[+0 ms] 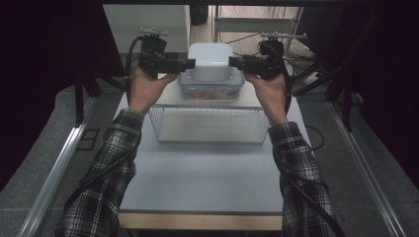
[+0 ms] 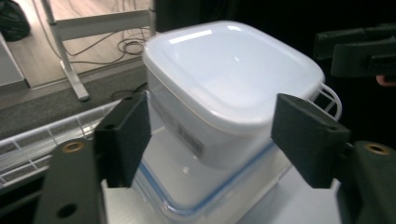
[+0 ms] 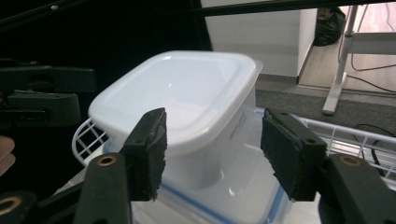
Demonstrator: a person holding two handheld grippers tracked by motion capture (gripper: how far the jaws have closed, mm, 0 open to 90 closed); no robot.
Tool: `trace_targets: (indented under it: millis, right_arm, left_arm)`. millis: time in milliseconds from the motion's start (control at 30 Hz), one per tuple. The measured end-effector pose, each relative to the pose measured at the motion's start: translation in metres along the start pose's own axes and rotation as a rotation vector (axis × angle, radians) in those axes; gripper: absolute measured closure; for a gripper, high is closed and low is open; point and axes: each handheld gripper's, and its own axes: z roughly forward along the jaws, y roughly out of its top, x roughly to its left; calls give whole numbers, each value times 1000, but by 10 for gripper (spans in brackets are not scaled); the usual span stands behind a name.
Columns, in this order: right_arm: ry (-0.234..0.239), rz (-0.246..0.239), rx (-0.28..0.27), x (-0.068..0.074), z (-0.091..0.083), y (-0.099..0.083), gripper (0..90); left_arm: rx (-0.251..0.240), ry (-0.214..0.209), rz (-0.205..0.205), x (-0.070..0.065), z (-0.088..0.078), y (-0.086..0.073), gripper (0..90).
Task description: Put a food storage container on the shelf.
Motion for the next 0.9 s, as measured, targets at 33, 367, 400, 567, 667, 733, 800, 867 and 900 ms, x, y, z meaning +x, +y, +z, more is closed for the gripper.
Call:
trace_targets:
  millis: [33, 367, 400, 567, 667, 733, 800, 867, 900]
  right_arm:
    - [11, 1, 5, 0, -2, -2, 373]
    - [77, -38, 39, 0, -9, -25, 274]
    - [78, -42, 40, 0, -9, -27, 266]
    - [101, -58, 49, 2, -10, -40, 222]
    - [117, -64, 53, 3, -12, -51, 194]
    - [125, -80, 57, 5, -14, -59, 174]
    - [130, -87, 59, 7, -17, -69, 150]
    - [136, -100, 66, 9, -19, -79, 124]
    - [139, -106, 71, 10, -20, -85, 110]
  left_arm:
    - [4, -6, 3, -1, 0, -3, 215]
    - [39, -21, 67, -10, -3, -35, 98]
    - [41, -22, 70, -10, -3, -38, 92]
    - [39, -28, 89, -13, -5, -55, 63]
    - [36, -30, 108, -16, -8, -67, 52]
    - [33, -36, 111, -18, -9, -78, 45]
    - [35, -40, 120, -19, -9, -90, 40]
    - [34, -48, 119, -21, -10, -102, 32]
    - [31, -55, 117, -22, -10, -112, 26]
